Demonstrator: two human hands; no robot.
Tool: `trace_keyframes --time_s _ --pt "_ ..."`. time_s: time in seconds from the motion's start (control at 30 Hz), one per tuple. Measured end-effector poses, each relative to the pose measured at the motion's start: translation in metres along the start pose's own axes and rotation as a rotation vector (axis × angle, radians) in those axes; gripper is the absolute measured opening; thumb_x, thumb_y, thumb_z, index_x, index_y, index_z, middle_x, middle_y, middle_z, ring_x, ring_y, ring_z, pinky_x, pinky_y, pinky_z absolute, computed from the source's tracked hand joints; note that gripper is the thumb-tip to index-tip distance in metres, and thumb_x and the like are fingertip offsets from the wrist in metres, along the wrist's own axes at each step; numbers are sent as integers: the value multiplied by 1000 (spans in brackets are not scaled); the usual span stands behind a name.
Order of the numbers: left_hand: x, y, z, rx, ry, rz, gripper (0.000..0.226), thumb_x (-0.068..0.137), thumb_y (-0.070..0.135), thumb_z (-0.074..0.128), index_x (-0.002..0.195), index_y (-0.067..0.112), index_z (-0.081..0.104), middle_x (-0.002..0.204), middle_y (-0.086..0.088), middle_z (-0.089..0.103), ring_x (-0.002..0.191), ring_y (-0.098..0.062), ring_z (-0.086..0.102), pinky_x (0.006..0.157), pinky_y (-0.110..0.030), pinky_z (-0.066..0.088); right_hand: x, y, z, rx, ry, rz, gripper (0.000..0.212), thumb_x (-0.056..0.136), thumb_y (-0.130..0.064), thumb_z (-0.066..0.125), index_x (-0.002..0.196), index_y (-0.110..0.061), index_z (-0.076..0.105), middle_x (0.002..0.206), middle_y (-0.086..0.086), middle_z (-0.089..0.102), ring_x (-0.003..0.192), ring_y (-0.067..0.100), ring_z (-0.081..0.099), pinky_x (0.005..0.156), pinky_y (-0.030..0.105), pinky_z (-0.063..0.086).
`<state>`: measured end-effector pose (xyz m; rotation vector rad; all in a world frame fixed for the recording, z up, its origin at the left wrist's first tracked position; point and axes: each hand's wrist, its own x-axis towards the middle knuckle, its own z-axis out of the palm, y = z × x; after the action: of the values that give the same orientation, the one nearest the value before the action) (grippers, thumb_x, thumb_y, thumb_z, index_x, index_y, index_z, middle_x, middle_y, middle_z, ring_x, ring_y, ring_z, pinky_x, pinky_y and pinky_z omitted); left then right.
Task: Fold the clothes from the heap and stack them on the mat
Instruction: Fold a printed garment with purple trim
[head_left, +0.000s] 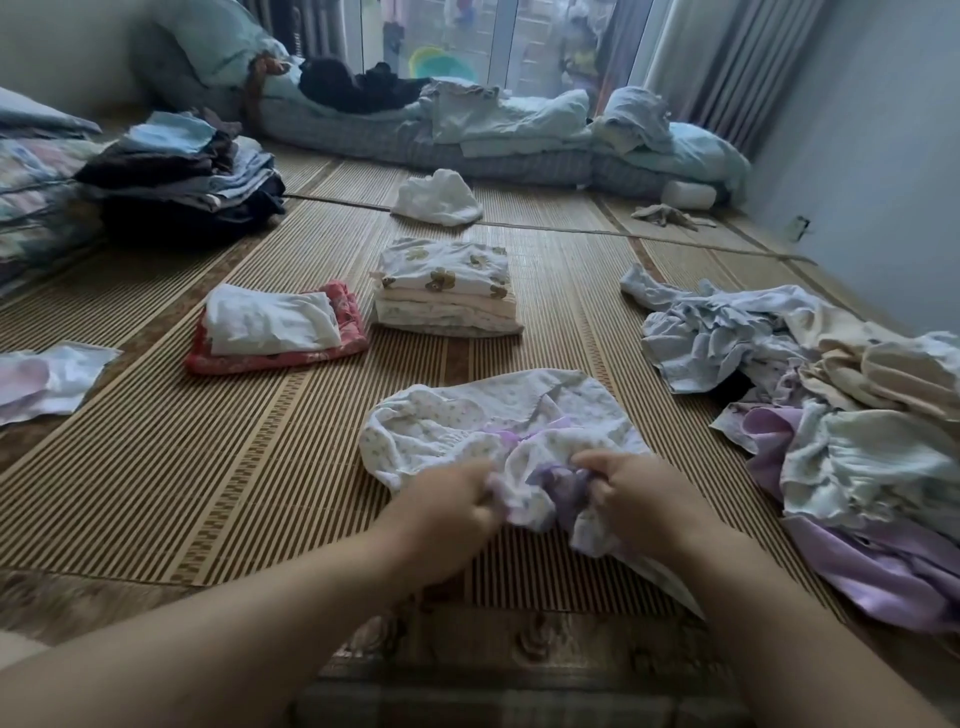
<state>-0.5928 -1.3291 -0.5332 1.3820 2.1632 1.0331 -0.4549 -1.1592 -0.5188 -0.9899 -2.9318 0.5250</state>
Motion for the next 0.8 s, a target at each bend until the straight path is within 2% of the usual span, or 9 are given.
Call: trace_keyframes --time_s 0.07,0.13,0.23,0.33,0.4,0.5,0.6,0.67,0.8 --pt "2 5 -20 -290 101 -70 27 86 21 57 60 19 52 54 7 53 50 -11 48 53 -34 39 -8 2 -10 66 87 1 41 93 -17 44 131 -28 56 119 2 67 98 14 62 84 17 44" --pt "2 7 -40 -461 176 -101 12 85 20 60 73 16 61 71 -7 64 64 -22 60 61 -43 49 -19 4 -24 139 257 27 40 90 -12 48 125 -25 62 105 1 72 77 10 62 65 7 41" --pt "1 5 -59 -617 239 -168 13 90 14 55 101 16 61 96 -7 66 88 -22 64 69 -34 53 -36 7 -45 202 412 72 28 85 -11 56 105 -23 72 78 -10 69 66 9 62 62 23 48" --pt "-1 12 -67 -768 242 -122 17 95 6 46 109 12 54 108 -20 62 95 -26 63 81 -39 54 -44 8 -55 294 455 90 24 84 -8 57 94 -23 73 75 -10 68 70 11 64 64 31 52" --pt "-3 18 -68 -725 238 -84 11 94 22 55 105 20 56 109 -16 64 96 -23 65 79 -35 56 -46 4 -56 482 472 91 26 88 -6 52 87 -24 70 77 1 69 69 18 61 64 35 50" --pt "-6 22 -71 -551 118 -57 28 81 34 71 105 30 57 98 2 66 83 -9 68 61 -17 53 -50 -2 -62 720 544 61 31 91 -2 47 80 -25 63 65 13 56 53 20 46 47 28 37" --pt "-12 23 -83 -518 110 -24 26 77 16 75 99 30 68 90 1 73 80 -13 71 64 -25 57 -60 -8 -83 588 489 -83 12 87 -27 64 85 -38 62 58 0 58 45 8 50 41 18 40" --pt "-12 27 -104 -528 161 28 24 77 20 74 98 31 70 92 5 74 83 -15 71 68 -29 58 -69 -8 -107 427 359 -131 25 71 -42 72 93 -42 61 59 -2 62 47 2 55 44 12 43" --pt "-3 58 -166 -438 143 142 48 71 26 72 117 33 60 88 9 74 79 -8 72 63 -18 55 -67 -17 -170 -104 350 -161 13 74 -32 78 83 -24 75 52 -17 53 44 0 54 45 4 37"
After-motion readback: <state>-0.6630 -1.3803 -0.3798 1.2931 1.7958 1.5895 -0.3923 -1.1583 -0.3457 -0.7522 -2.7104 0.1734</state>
